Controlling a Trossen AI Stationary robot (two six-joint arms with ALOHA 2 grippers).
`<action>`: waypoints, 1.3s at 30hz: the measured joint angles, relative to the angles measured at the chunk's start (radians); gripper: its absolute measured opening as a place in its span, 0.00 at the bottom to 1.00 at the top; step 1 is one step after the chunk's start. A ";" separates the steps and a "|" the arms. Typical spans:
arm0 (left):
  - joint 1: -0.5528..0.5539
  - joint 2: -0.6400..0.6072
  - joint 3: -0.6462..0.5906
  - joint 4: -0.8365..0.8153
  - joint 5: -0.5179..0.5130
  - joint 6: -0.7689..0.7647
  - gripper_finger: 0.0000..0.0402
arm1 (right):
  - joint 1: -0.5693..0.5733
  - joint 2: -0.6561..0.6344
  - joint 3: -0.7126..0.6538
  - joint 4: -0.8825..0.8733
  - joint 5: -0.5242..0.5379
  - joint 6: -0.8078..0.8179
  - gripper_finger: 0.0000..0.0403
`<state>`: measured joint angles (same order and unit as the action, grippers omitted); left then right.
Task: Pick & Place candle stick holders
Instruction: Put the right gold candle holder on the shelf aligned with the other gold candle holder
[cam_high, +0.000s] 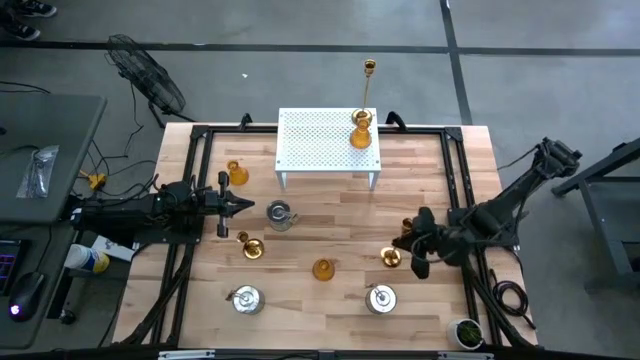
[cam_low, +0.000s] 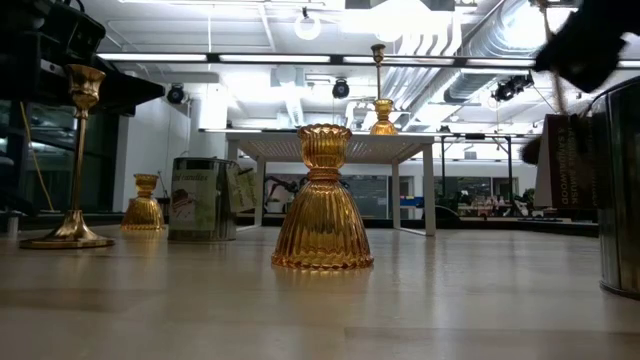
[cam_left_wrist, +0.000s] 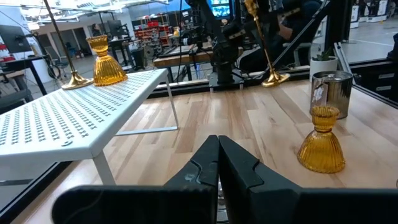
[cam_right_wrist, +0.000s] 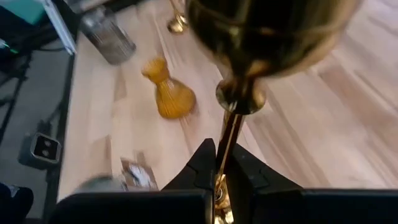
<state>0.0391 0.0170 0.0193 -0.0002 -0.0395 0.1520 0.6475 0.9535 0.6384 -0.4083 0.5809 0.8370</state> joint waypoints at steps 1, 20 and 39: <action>0.000 0.000 0.000 0.000 0.000 0.000 0.00 | -0.023 0.000 0.000 0.031 -0.016 -0.037 0.01; 0.000 0.000 0.000 0.078 0.042 -0.111 0.00 | -0.327 0.028 0.148 0.239 -0.151 -0.381 0.01; 0.000 0.000 0.000 0.133 0.041 -0.459 0.00 | -0.475 0.370 0.578 0.045 -0.324 -0.470 0.01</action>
<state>0.0391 0.0174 0.0193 0.1333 0.0017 -0.3074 0.1727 1.3240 1.2168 -0.3628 0.2569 0.3670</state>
